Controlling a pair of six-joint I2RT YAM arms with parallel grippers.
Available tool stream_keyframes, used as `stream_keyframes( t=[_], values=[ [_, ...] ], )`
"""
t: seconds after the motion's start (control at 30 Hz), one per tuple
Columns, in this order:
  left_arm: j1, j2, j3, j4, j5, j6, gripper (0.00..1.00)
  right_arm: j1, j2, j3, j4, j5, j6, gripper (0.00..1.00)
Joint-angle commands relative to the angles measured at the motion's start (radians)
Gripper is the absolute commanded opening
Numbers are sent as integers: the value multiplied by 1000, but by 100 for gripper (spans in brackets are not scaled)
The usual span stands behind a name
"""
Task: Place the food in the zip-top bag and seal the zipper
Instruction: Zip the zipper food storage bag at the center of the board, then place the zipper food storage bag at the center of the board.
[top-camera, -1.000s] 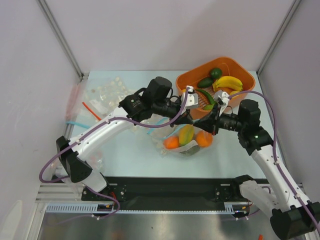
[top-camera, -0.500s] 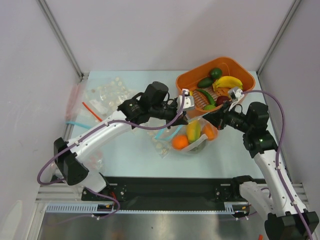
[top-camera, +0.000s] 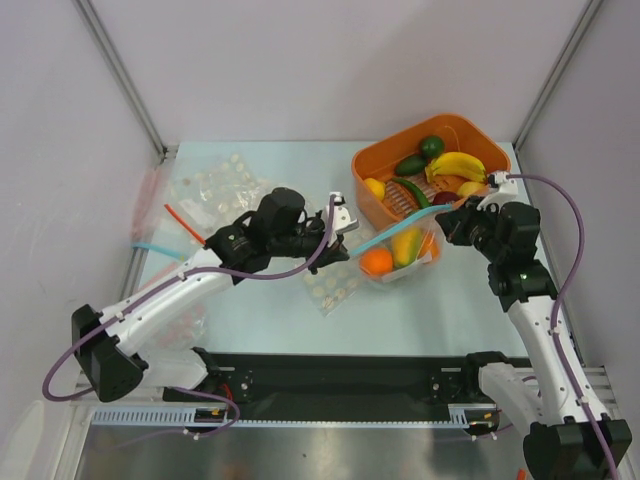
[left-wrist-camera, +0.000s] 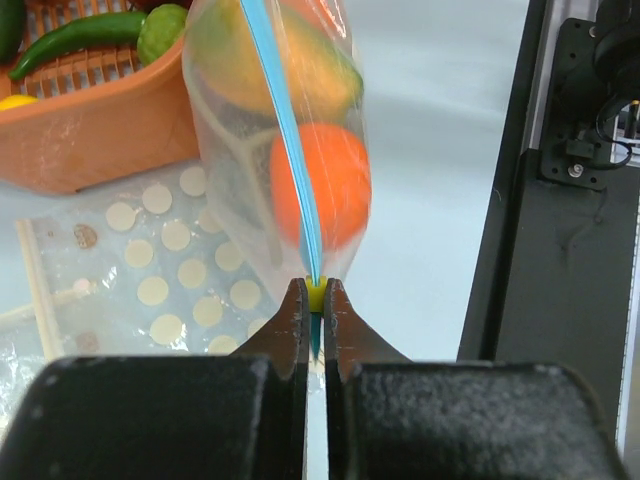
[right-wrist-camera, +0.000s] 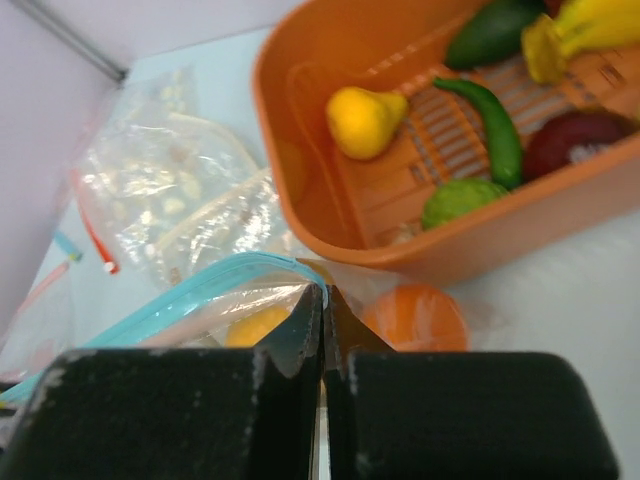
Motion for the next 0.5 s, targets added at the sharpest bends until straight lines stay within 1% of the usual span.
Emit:
stream_keyframes(
  t=[0.0,0.1,0.27,0.47],
  values=[
    [9,-81,-42,-43,-32,-62,0,-33,21,51,-37,294,15,0],
    [9,-111,-68,-47,-65,-83,0,-31,-2,32,-56,331,53,0],
    [10,-140,-73,-48,-84,-109,0,-31,-27,24,-62,311,72,0],
    [10,-79,-24,-31,-110,-141,0,-33,-39,34,-102,313,62,0]
  ],
)
